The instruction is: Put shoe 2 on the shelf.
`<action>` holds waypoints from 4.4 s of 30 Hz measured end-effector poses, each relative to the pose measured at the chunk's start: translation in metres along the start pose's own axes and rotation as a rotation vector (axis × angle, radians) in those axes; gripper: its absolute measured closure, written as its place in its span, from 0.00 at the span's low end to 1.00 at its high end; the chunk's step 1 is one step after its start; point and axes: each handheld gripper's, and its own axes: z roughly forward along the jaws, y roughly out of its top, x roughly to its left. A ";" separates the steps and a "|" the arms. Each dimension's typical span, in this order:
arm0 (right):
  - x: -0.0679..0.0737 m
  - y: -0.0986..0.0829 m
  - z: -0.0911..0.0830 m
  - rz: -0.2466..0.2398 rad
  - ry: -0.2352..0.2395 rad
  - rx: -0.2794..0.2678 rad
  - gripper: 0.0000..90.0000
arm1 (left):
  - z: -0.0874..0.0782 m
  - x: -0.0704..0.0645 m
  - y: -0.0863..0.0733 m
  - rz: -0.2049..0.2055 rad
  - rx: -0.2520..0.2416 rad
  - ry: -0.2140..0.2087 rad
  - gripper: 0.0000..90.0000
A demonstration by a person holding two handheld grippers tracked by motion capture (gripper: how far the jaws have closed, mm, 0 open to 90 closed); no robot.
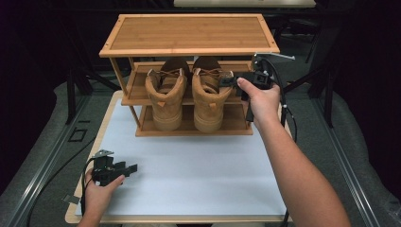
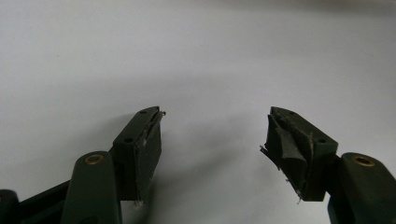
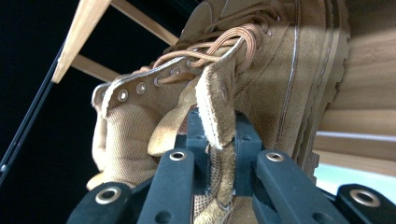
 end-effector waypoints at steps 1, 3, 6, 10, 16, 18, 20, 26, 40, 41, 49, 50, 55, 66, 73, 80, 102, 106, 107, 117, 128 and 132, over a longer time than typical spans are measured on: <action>-0.001 0.001 0.002 0.005 0.004 -0.009 0.90 | 0.000 0.000 0.000 0.000 0.003 0.001 0.39; -0.001 0.002 0.006 -0.008 -0.007 -0.010 0.90 | 0.000 0.000 0.000 0.003 0.003 0.002 0.39; -0.003 0.006 0.010 0.000 -0.010 -0.014 0.90 | 0.000 -0.001 0.000 0.006 0.003 0.004 0.39; -0.007 0.010 0.012 -0.005 -0.022 -0.016 0.88 | 0.000 -0.001 0.001 0.010 0.004 0.001 0.39; 0.000 0.009 0.014 -0.055 -0.056 -0.015 0.81 | 0.000 -0.013 0.009 0.025 -0.016 -0.025 0.41; 0.000 0.008 0.014 -0.050 -0.056 -0.019 0.79 | -0.001 -0.020 0.014 0.045 -0.023 -0.034 0.41; 0.001 0.007 0.014 -0.052 -0.056 -0.018 0.78 | -0.003 -0.026 0.021 0.064 -0.036 -0.051 0.42; 0.001 0.006 0.012 -0.047 -0.067 -0.025 0.79 | -0.011 -0.047 0.048 0.114 -0.082 -0.083 0.42; -0.005 -0.001 0.007 0.056 -0.091 -0.185 0.89 | -0.013 -0.057 0.064 0.149 -0.088 -0.090 0.42; -0.004 -0.002 0.009 0.051 -0.084 -0.191 0.89 | -0.013 -0.057 0.064 0.146 -0.094 -0.090 0.42; -0.002 -0.007 0.015 0.046 -0.062 -0.219 0.82 | -0.018 -0.067 0.077 0.161 -0.129 -0.111 0.43; -0.003 -0.007 0.015 0.033 -0.050 -0.215 0.80 | -0.020 -0.069 0.081 0.171 -0.136 -0.111 0.43; -0.007 -0.004 0.011 0.003 -0.004 -0.202 0.69 | -0.025 -0.085 0.101 0.214 -0.190 -0.152 0.45; 0.001 -0.005 -0.010 -0.147 0.026 -0.215 0.56 | -0.024 -0.106 0.116 0.261 -0.210 -0.162 0.45; 0.001 -0.034 -0.046 -0.307 -0.032 -0.278 0.66 | -0.035 -0.101 0.118 0.259 -0.224 -0.144 0.57; -0.034 -0.056 -0.042 -0.310 -0.126 -0.192 0.98 | -0.040 -0.104 0.128 0.271 -0.179 -0.132 0.75; -0.057 -0.086 0.018 -0.209 -0.094 -0.095 1.00 | -0.028 -0.120 0.153 0.190 -0.211 -0.170 1.00; -0.051 -0.083 0.018 -0.231 -0.124 -0.112 1.00 | -0.029 -0.133 0.160 0.238 -0.230 -0.057 1.00; -0.051 -0.082 0.019 -0.225 -0.115 -0.125 1.00 | -0.029 -0.133 0.161 0.241 -0.239 -0.052 1.00; -0.054 -0.081 0.019 -0.243 -0.104 -0.132 1.00 | -0.026 -0.125 0.156 0.218 -0.241 -0.088 1.00; -0.057 -0.081 0.023 -0.240 -0.128 -0.146 1.00 | -0.018 -0.124 0.167 0.186 -0.279 -0.046 1.00; -0.054 -0.086 0.025 -0.298 -0.141 -0.171 1.00 | -0.018 -0.124 0.169 0.224 -0.284 -0.062 1.00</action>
